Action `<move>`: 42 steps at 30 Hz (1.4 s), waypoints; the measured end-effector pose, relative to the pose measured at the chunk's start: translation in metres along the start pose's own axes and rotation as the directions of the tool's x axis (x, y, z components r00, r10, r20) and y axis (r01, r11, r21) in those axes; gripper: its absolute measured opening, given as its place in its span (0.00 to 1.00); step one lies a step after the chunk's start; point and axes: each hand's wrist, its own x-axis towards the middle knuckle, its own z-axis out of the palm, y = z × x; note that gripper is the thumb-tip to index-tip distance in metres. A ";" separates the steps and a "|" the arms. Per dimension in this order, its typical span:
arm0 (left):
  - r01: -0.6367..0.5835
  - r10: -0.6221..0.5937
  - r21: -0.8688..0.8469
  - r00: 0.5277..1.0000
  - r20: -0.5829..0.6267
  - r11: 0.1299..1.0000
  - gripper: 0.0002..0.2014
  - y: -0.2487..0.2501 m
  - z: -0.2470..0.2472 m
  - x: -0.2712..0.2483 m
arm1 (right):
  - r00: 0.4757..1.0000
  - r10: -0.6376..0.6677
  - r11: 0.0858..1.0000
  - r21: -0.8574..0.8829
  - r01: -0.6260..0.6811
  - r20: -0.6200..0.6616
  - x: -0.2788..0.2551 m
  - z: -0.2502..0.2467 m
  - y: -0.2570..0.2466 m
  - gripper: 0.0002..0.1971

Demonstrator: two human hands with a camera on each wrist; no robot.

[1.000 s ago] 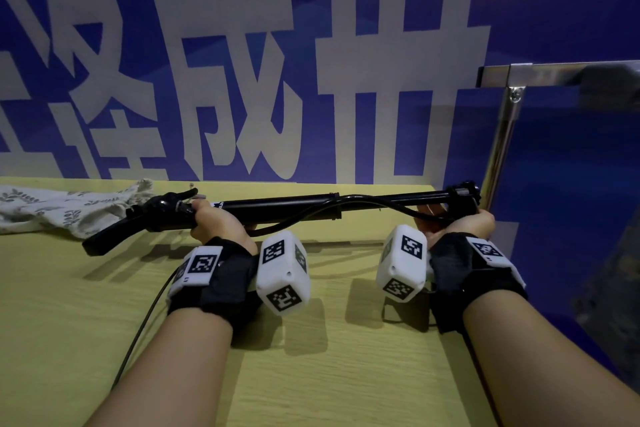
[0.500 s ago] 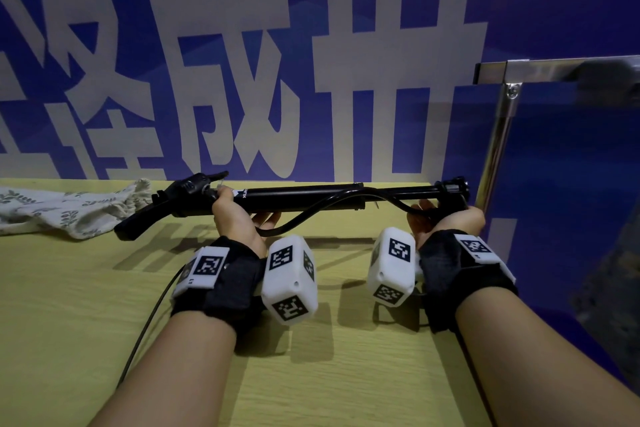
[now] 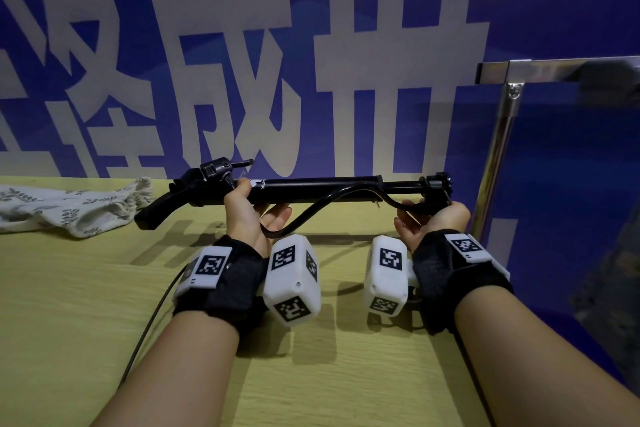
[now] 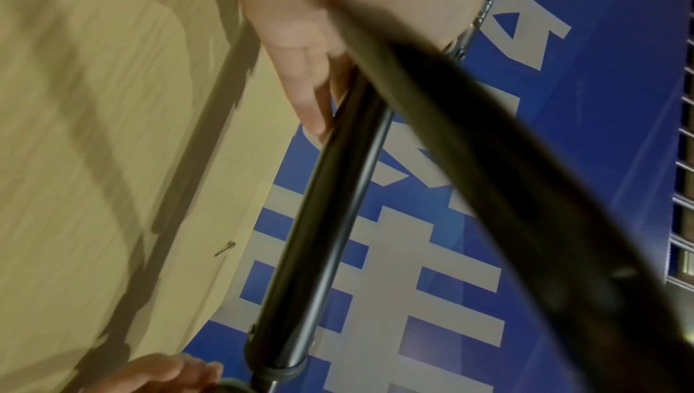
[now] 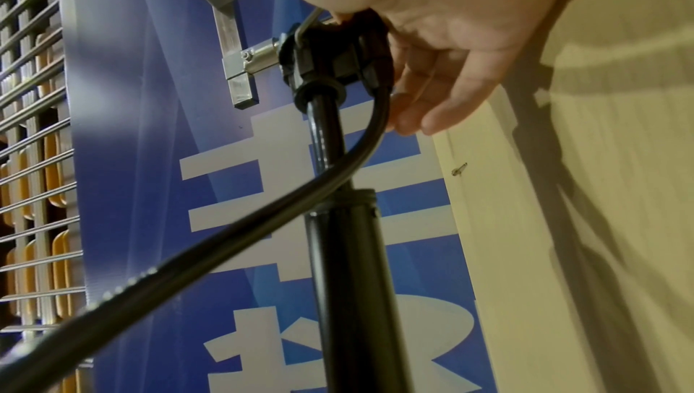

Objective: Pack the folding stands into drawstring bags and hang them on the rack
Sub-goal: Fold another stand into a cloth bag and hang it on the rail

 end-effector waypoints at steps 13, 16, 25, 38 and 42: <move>0.005 -0.013 0.096 0.996 0.083 0.995 0.10 -0.002 0.005 -0.006 | 0.997 -0.019 0.995 -0.100 0.027 0.075 -0.013 0.008 0.003 0.16; 0.024 -0.032 0.076 0.995 0.097 0.997 0.10 -0.002 0.007 -0.009 | 0.995 -0.029 0.985 -0.167 0.045 0.095 -0.014 0.010 0.004 0.19; 0.042 -0.046 0.033 0.991 0.129 0.999 0.16 -0.001 0.010 -0.014 | 0.992 -0.008 0.977 -0.210 0.035 0.128 -0.010 0.013 0.009 0.19; -0.014 0.059 -0.223 0.978 0.198 0.975 0.16 0.009 0.012 -0.012 | 0.888 -0.067 0.971 -0.176 0.163 0.455 -0.015 0.023 0.010 0.32; 0.017 0.040 -0.243 0.973 0.225 0.970 0.20 0.009 0.013 -0.010 | 0.783 -0.035 0.950 -0.222 0.218 0.622 -0.026 0.028 0.009 0.30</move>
